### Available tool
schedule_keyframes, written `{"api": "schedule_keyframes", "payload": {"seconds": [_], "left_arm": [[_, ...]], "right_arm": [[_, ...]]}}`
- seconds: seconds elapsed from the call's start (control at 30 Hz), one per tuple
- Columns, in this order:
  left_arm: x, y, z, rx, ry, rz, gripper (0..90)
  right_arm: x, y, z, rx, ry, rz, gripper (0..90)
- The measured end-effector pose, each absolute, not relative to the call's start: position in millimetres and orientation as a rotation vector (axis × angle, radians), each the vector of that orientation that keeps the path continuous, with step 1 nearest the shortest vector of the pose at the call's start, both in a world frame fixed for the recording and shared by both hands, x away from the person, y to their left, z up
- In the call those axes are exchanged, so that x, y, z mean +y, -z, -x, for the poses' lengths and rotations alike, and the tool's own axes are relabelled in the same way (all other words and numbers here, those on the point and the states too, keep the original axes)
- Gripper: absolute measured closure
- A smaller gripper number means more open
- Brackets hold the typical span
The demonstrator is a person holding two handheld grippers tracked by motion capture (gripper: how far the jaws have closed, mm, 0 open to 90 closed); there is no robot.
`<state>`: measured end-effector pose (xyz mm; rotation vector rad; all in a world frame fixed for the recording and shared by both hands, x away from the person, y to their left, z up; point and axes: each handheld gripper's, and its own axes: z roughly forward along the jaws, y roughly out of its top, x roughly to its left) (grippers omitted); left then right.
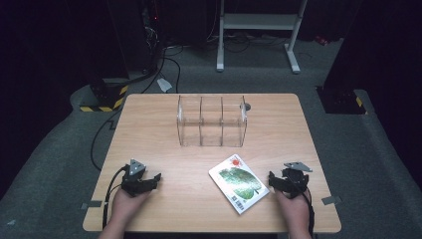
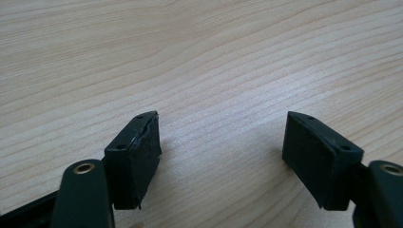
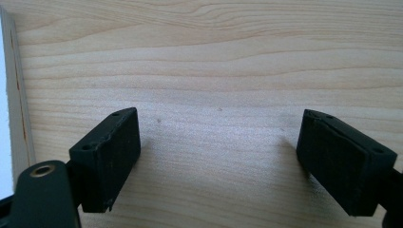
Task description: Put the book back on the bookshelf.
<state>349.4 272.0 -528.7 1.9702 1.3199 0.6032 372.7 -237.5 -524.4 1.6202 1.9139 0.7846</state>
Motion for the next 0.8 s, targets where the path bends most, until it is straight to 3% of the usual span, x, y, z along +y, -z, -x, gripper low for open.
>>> {"api": "schedule_keyframes", "payload": {"seconds": [0.8], "left_arm": [[270.9,528.7,-350.6,1.317,-0.601,-1.97,28.6]], "right_arm": [[-238.1,524.3,-371.5,1.926,-0.794,-1.61,14.9]]}}
